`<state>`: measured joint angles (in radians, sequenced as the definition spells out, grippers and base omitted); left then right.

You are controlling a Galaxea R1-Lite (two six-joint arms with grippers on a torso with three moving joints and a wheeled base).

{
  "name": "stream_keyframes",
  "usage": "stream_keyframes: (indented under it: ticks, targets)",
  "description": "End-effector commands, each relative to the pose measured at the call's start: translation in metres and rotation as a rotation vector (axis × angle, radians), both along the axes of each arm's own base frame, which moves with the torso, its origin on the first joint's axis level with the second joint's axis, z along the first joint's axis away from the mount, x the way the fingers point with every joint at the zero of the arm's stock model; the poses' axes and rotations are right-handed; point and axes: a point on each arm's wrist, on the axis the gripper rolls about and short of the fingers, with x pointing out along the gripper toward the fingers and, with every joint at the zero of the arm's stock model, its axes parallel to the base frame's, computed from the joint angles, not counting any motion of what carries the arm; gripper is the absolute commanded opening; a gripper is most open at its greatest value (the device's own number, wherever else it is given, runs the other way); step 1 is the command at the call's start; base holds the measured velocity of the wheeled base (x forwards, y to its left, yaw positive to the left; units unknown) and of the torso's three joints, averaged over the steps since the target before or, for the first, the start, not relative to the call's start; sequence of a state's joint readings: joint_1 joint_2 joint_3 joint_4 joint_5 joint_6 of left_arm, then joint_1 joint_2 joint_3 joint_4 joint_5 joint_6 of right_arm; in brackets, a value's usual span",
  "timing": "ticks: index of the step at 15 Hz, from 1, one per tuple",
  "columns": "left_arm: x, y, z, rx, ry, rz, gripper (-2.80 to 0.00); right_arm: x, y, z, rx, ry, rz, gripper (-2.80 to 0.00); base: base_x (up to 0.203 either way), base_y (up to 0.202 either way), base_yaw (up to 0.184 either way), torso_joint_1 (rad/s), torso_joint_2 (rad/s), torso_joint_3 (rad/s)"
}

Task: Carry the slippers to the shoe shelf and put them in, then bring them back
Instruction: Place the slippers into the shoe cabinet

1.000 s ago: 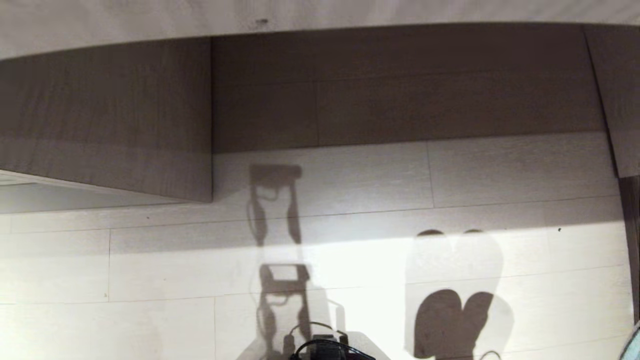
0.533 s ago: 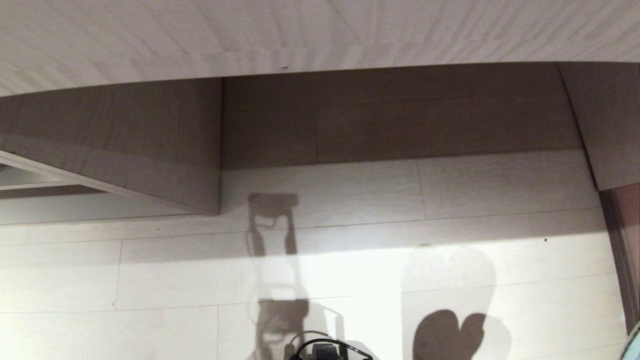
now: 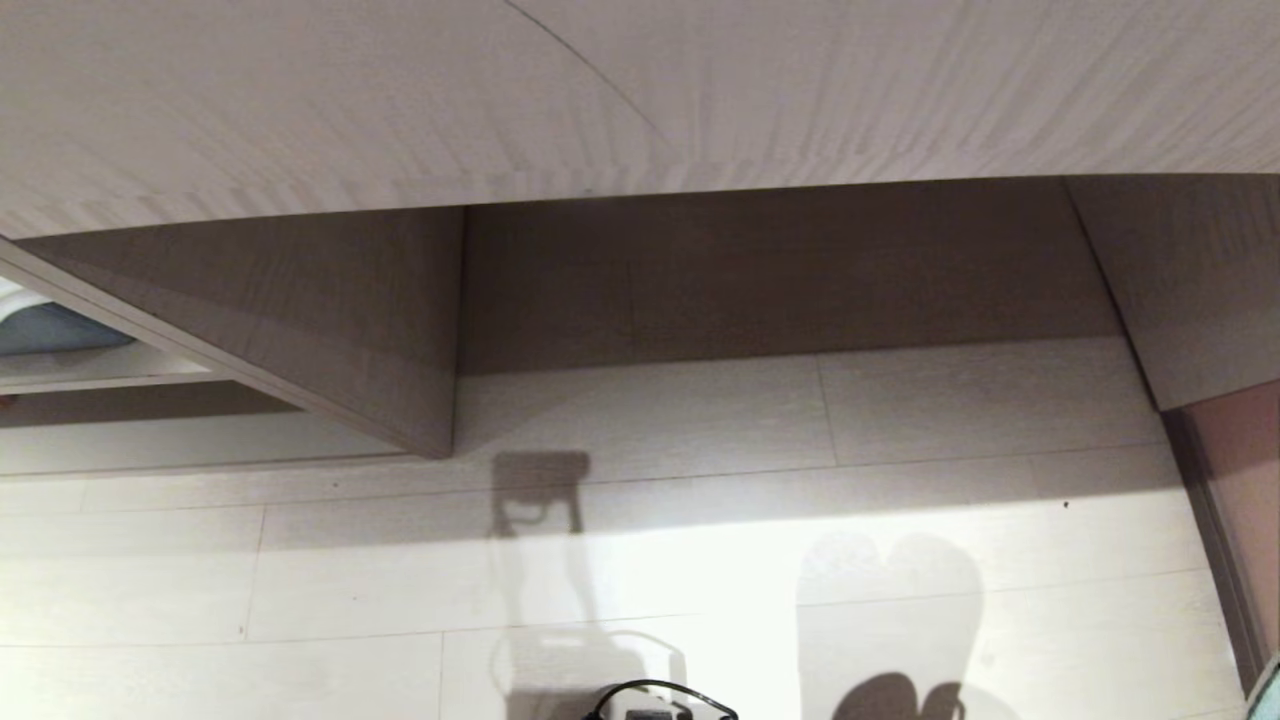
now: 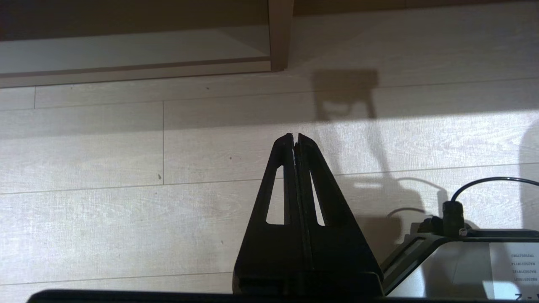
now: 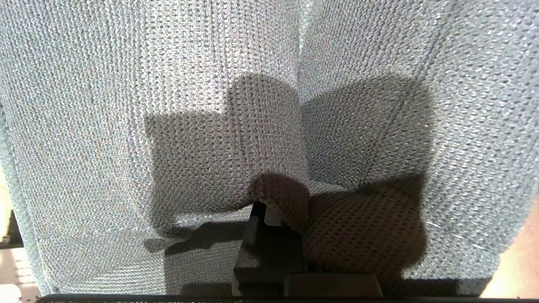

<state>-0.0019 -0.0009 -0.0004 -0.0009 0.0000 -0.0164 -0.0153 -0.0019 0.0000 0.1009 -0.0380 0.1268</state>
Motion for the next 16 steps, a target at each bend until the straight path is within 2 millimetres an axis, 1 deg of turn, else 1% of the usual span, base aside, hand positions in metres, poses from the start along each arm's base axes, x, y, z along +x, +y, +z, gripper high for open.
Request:
stream_keyframes:
  ticks: [1,16]
  targets:
    - [0.0000,0.0000,-0.0001,0.000,-0.001,0.000,-2.80,0.0001,0.0000,-0.0005,0.001,0.002,0.000,-2.80,0.000,0.000,0.000,0.000,0.00,0.203]
    - [-0.0001,0.0000,0.0004,0.000,-0.003,-0.001,-2.80,0.0002,0.0000,-0.0008,-0.001,0.004,0.001,-2.80,0.000,0.000,0.000,0.003,0.00,0.202]
